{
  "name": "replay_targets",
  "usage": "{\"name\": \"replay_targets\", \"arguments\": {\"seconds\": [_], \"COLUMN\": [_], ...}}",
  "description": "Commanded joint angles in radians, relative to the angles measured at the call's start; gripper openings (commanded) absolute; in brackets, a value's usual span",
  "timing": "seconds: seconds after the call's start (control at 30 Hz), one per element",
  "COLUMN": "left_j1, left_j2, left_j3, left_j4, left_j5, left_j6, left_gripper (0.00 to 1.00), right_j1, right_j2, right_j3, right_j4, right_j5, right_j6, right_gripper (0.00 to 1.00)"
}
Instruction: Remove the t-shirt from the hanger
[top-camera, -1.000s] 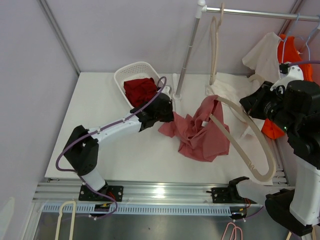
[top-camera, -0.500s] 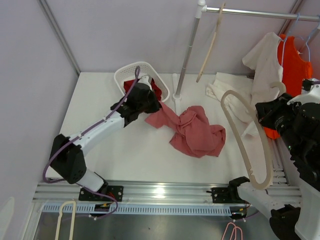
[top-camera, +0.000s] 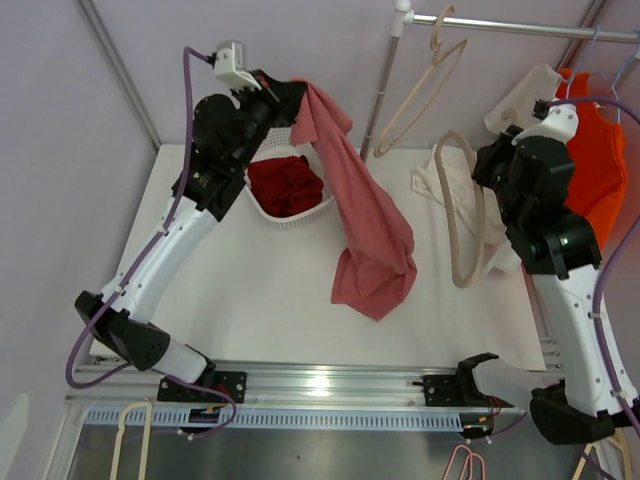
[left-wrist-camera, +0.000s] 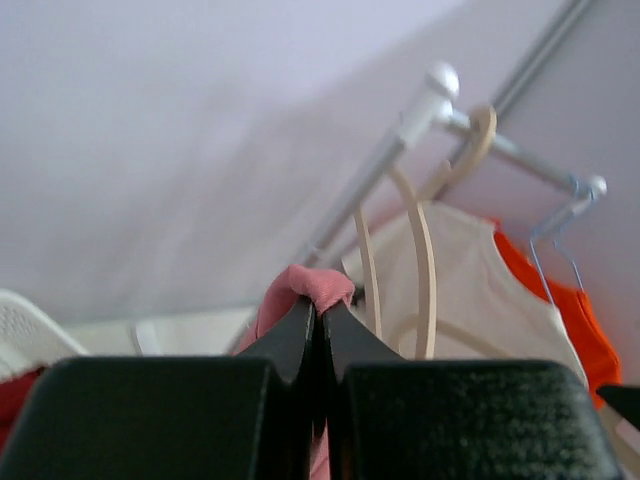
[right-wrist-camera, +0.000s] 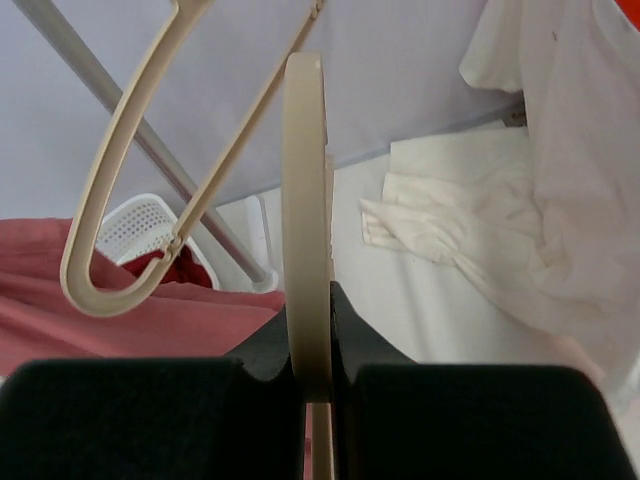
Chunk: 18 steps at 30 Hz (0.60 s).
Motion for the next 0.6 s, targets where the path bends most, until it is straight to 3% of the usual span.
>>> {"name": "replay_targets", "arguments": {"seconds": [0.0,0.13,0.27,0.4,0.57], "left_j1": [0.070,0.155,0.235,0.315,0.381], "left_j2": [0.055,0.119,0.274,0.423,0.431], "left_j3": [0.119,0.260,0.651,0.889,0.870], "left_j4": [0.161,0.244,0.215,0.286,0.376], "left_j5": [-0.013,-0.017,0.004,-0.009,-0.003], "left_j6": [0.057,0.084,0.092,0.106,0.073], "left_gripper": [0.01,0.01,0.01,0.01,0.01], "right_j1": [-0.025,-0.086,-0.141,-0.197,-0.209], "right_j2": [0.053,0.107,0.145,0.234,0.349], "right_j3": [0.079,0.082,0.041,0.078,0.187], "right_j4": [0.192,0.253,0.377,0.485,0.471], "right_j5": [-0.001,-0.034,-0.051,-0.096,-0.149], "right_j6": [-0.070,-0.067,-0.094,-0.119,-0.126], "right_gripper": [0.00,0.00,0.00,0.00,0.00]}}
